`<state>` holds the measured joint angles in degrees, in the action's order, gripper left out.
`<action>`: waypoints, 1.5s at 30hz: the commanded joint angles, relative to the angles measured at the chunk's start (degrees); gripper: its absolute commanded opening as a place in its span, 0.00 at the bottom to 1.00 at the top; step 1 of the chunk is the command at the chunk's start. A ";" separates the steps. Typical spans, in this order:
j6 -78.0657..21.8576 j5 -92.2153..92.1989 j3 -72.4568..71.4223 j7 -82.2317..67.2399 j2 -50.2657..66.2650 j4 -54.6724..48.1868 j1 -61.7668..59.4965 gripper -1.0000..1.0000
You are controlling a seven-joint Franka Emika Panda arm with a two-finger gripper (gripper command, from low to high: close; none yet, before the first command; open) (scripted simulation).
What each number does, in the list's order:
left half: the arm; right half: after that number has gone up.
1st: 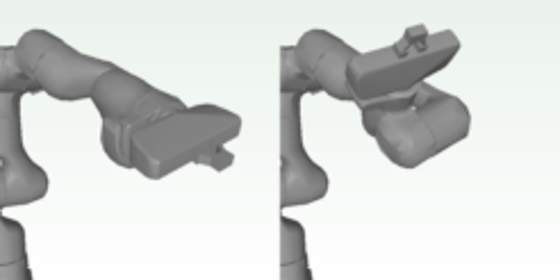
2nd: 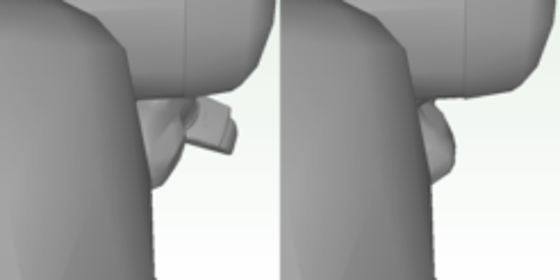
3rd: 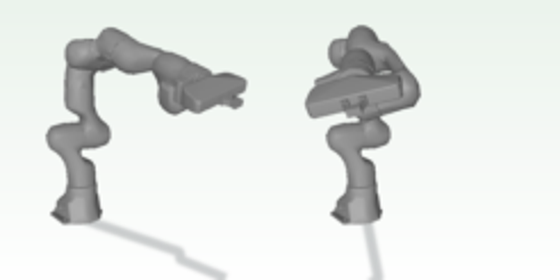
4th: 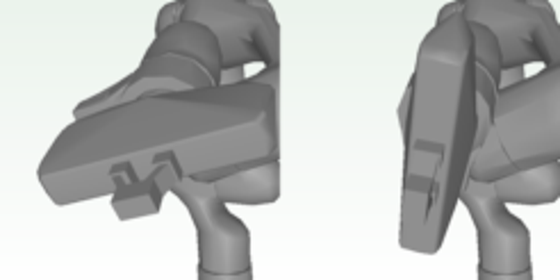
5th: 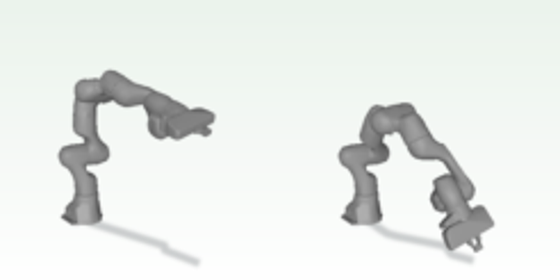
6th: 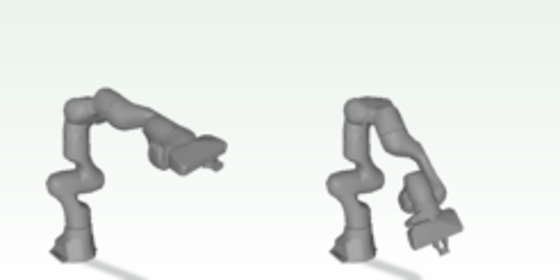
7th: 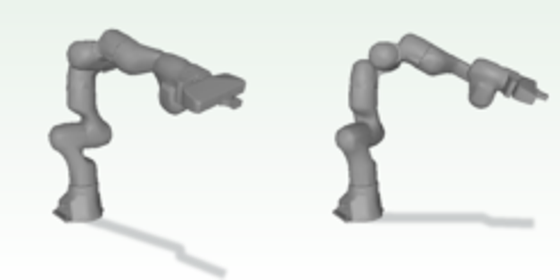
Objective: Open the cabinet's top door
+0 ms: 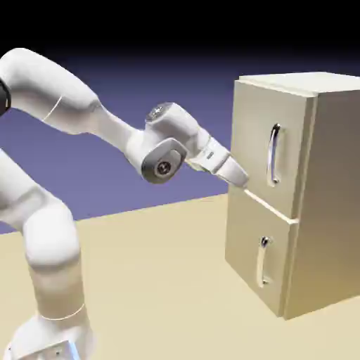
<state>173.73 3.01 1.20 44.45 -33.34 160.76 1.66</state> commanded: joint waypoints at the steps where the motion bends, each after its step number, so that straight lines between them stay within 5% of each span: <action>1: -0.23 2.50 0.99 1.66 -0.56 -0.20 0.81 0.50; 45: -10.49 112.13 44.70 74.53 -25.25 -9.15 36.46 0.50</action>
<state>163.24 115.14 45.89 118.98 -58.59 151.60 38.12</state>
